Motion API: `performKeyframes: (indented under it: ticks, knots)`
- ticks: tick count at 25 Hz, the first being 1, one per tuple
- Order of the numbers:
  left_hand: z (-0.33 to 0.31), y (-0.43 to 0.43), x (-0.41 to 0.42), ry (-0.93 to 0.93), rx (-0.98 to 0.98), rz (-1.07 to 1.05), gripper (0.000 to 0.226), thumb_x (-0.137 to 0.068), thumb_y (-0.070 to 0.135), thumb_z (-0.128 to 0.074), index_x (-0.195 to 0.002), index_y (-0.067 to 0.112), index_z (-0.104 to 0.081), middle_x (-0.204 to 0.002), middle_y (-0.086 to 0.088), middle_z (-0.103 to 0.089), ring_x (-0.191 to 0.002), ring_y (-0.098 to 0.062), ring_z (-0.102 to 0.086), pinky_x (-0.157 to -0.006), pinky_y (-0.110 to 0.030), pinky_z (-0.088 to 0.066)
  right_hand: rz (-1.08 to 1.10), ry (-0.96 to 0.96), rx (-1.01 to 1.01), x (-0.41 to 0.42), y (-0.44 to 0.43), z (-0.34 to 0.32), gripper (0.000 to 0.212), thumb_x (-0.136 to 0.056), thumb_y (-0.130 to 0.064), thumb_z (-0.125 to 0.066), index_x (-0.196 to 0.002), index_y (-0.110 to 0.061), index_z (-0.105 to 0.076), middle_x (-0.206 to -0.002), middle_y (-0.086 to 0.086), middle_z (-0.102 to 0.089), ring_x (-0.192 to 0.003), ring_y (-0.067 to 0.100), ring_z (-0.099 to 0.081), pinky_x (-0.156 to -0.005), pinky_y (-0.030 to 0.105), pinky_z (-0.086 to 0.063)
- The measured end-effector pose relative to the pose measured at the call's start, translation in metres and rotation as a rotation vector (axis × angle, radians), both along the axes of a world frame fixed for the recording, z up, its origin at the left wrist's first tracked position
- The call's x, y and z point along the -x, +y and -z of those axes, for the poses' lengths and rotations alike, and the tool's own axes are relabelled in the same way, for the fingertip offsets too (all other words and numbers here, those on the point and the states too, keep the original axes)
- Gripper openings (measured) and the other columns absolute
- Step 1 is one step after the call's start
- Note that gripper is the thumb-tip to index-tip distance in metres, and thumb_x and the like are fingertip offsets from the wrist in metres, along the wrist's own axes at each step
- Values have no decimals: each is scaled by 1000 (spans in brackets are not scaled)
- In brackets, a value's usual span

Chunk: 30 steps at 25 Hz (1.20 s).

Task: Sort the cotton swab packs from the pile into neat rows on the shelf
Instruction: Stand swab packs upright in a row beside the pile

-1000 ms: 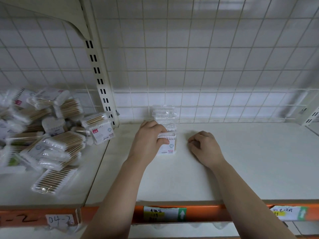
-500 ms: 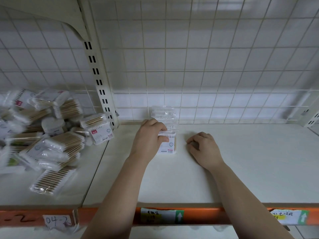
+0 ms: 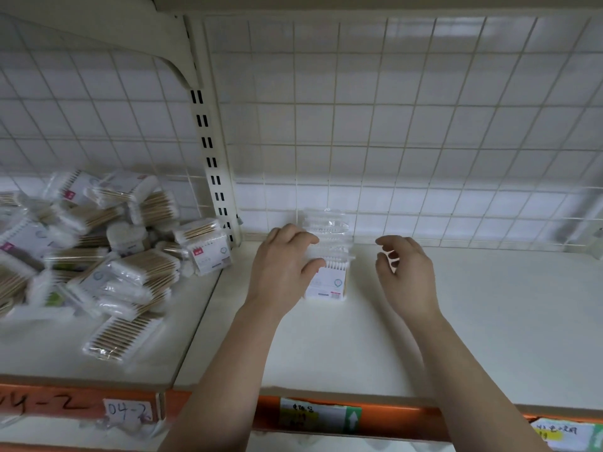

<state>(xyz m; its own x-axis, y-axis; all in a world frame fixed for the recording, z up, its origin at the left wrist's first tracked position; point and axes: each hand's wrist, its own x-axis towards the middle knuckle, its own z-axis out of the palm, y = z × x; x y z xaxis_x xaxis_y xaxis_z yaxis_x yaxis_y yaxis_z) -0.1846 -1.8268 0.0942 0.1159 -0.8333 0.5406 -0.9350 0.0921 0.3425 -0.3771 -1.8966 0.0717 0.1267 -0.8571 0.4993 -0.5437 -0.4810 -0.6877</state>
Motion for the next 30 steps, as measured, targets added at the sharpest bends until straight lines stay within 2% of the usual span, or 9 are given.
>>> performKeyframes:
  ticks: [4,10,12,15,19,23,27,30]
  knots:
    - [-6,17,-17,9,36,-39,27,-87,33,-64,-112,23,-65,-107,4,-59,-101,-19,-54,-89,-36,-45,-28,-36,91,-20,7,-21,21,-86,-5,-56,-102,-17,-65,-94,-10,-56,-82,11,-53,-73,19,-38]
    - [-7,50,-55,0,55,-158,25,-85,35,-66,-106,20,-66,-104,2,-61,-99,-23,-57,-86,-42,-46,-193,-50,154,-71,29,-36,18,-86,-6,-57,-99,-15,-66,-95,-8,-58,-82,10,-52,-73,18,-41]
    - [-6,61,-68,-9,62,-192,25,-84,34,-68,-104,21,-67,-102,1,-61,-98,-24,-58,-85,-45,-48,-251,-60,146,-89,35,-37,19,-85,-5,-58,-99,-15,-65,-95,-7,-59,-81,6,-51,-72,13,-40]
    - [-5,79,-90,-2,60,-255,24,-83,32,-68,-103,20,-67,-102,1,-62,-97,-24,-57,-86,-41,-48,-345,-33,137,-118,40,-33,21,-84,-3,-59,-100,-14,-65,-97,-5,-59,-79,2,-51,-73,6,-36]
    - [-5,105,-122,-17,55,-337,23,-84,32,-64,-104,21,-67,-106,2,-62,-100,-22,-56,-86,-37,-44,-423,26,109,-157,50,-29,23,-84,-5,-61,-103,-16,-66,-101,-5,-59,-81,7,-53,-73,15,-41]
    - [-4,129,-150,-1,41,-407,25,-84,36,-59,-104,23,-66,-108,2,-62,-104,-22,-54,-89,-37,-43,-487,72,83,-187,59,-26,24,-84,-7,-61,-105,-17,-66,-102,-7,-58,-83,10,-56,-70,9,-38]
    - [2,150,-176,9,47,-422,30,-84,36,-56,-106,20,-66,-110,0,-63,-102,-23,-58,-86,-40,-48,-556,93,78,-219,70,-21,23,-82,-7,-62,-102,-18,-68,-98,-6,-59,-87,10,-56,-78,21,-45]
    - [7,160,-189,28,26,-419,34,-86,41,-50,-108,21,-66,-113,0,-63,-105,-23,-57,-85,-42,-48,-609,126,51,-240,77,-17,23,-82,-11,-64,-104,-16,-68,-101,-1,-61,-89,11,-56,-81,23,-47]
